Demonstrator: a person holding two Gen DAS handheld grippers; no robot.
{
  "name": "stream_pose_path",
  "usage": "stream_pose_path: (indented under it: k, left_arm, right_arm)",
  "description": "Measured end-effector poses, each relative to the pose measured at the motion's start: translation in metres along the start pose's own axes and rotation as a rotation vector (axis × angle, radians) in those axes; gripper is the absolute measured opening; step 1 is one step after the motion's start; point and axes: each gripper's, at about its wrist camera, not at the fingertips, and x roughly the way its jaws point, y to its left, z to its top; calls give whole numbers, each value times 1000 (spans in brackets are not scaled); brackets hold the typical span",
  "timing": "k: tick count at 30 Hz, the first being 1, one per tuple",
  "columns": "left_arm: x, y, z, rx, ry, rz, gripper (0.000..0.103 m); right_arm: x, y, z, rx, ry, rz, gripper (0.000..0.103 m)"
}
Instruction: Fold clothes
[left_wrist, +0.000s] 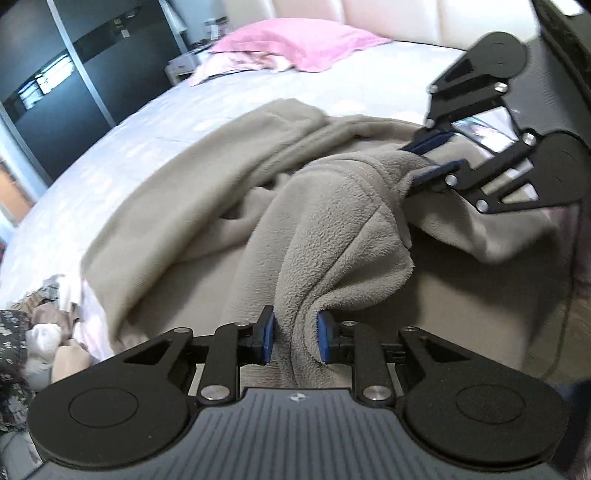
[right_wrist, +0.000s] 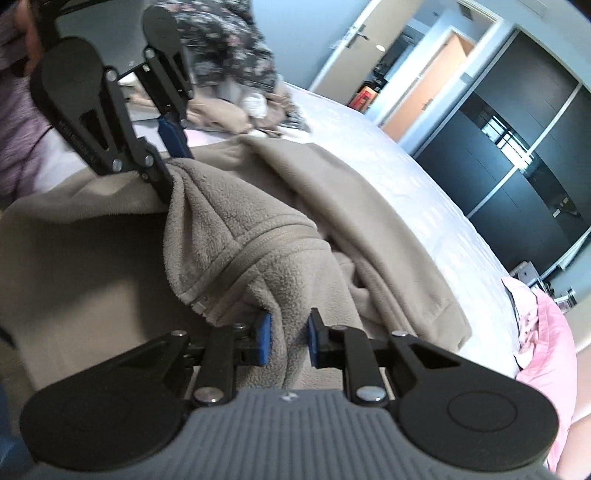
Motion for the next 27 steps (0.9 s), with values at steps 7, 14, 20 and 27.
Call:
stream_pose_path:
  k: [7,14,20,27]
  left_arm:
    - [24,24,28,-66,-22,78,20]
    - [52,25,15,-73,105,-43,21]
    - [33,26,12,-100,77,-89,28]
    - [-4,6,-5,-97,62,-154,51]
  right_arm:
    - [50,-40,23,121,17,-69,22]
    - [84,-51,16,205,116,92,30]
    - [72,-48,8,246,125,130,37]
    - [43,-29,6,236,130,102,55]
